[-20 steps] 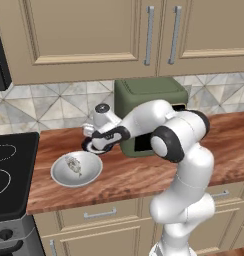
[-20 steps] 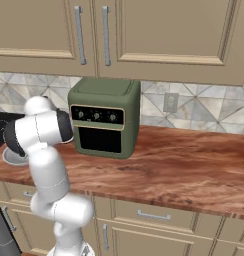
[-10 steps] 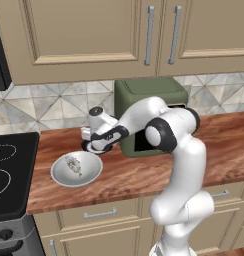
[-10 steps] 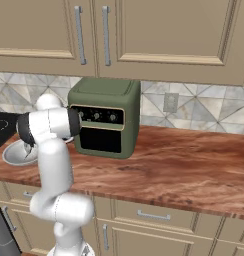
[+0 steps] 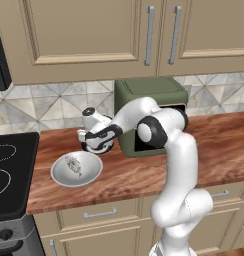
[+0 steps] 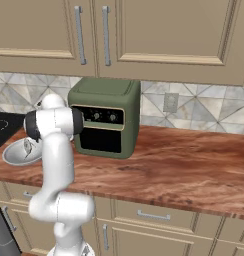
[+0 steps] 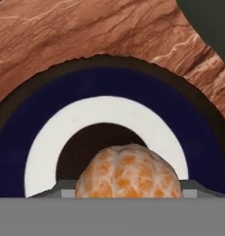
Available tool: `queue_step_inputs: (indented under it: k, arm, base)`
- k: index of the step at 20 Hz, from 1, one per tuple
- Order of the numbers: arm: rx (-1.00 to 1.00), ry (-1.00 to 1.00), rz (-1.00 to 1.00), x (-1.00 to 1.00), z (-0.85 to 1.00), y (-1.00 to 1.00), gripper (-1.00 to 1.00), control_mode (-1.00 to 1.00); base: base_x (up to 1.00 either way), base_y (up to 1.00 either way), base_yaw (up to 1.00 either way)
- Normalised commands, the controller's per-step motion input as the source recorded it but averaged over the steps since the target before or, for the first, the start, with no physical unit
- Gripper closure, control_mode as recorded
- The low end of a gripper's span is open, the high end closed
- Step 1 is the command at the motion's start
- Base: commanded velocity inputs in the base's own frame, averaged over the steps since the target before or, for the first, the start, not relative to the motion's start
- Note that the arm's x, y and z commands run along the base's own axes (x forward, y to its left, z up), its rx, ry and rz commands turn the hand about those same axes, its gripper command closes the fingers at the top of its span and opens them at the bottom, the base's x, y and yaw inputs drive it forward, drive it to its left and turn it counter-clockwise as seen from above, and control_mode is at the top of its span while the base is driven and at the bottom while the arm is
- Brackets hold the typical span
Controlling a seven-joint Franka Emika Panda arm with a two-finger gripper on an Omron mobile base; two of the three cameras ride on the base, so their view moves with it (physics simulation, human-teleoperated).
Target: Remove the tangerine from the bowl and place it on the small plate. Then place the bowl with only the fish in the microwave, close the door, and press the start button to microwave the fish.
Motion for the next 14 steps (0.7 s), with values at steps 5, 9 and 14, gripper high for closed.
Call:
queue_step_inputs:
  k: [5,9,14]
  arm:
    - [0.00,-0.03,0.00,-0.03,0.08,0.00,-1.00,-1.00]
    - [0.00,-0.16,0.00,-0.39,0.33,-0.01,-1.00,-1.00]
    - [0.00,-0.21,0.00,-0.49,0.38,-0.02,-1.00,-1.00]
  base:
    - [0.00,0.00,0.00]
    - [0.00,0.00,0.00]
    - [0.00,0.00,0.00]
